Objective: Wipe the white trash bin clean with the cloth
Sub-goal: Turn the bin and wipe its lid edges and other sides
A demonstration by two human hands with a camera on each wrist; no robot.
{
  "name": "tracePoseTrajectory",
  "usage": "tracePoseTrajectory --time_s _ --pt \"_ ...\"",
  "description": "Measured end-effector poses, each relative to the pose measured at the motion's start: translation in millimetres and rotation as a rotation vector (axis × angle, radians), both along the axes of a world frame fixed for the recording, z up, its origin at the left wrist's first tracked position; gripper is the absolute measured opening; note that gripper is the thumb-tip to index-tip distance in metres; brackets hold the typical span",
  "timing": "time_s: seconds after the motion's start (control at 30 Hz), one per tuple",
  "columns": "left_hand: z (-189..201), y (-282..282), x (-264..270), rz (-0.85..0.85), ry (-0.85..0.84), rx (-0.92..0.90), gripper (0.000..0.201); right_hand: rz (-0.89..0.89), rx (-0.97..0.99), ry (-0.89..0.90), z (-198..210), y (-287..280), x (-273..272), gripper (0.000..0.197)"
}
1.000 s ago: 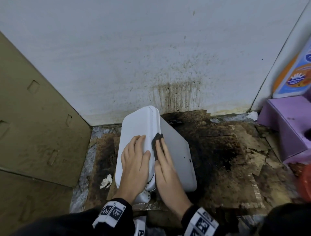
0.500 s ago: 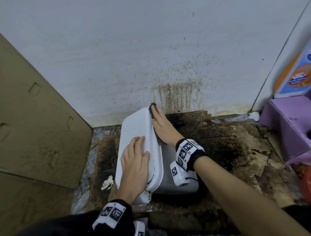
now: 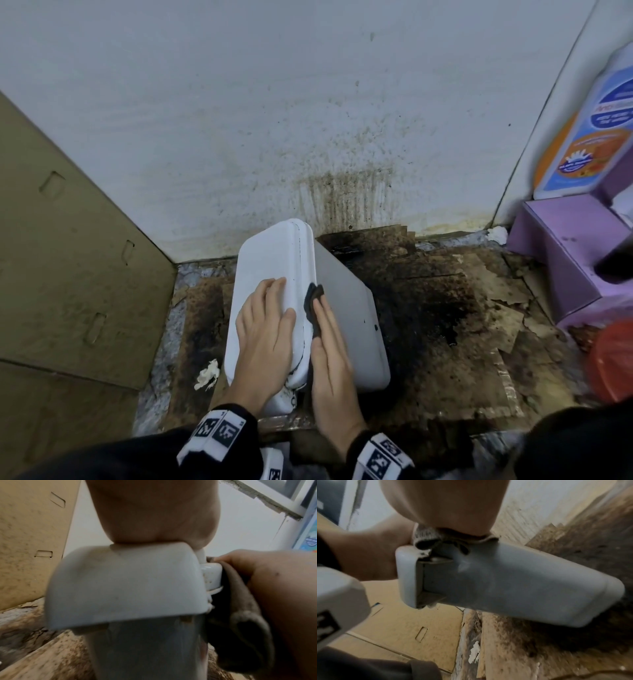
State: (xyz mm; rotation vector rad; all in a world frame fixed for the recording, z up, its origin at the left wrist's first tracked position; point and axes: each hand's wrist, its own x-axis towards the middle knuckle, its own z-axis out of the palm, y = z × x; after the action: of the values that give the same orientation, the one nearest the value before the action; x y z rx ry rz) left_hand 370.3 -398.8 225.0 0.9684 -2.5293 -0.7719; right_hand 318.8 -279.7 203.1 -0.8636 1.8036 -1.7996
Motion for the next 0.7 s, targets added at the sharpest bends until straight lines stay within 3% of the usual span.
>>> tracePoseTrajectory --time_s 0.13,0.27,0.53,0.7 --pt "0 -1 1 -0.002 0.007 0.014 0.059 -0.073 0.035 -0.075 -23 2 2 0.048" --pt "-2 -4 3 0.015 0.021 0.020 0.056 -0.014 0.092 -0.032 -39 6 -5 0.049" --pt "-2 -9 8 0.040 0.014 0.024 0.053 0.038 0.257 -0.090 -104 -3 -67 0.049" --pt "-1 -11 10 0.048 0.028 0.027 0.050 -0.097 0.435 -0.185 -153 3 -95 0.050"
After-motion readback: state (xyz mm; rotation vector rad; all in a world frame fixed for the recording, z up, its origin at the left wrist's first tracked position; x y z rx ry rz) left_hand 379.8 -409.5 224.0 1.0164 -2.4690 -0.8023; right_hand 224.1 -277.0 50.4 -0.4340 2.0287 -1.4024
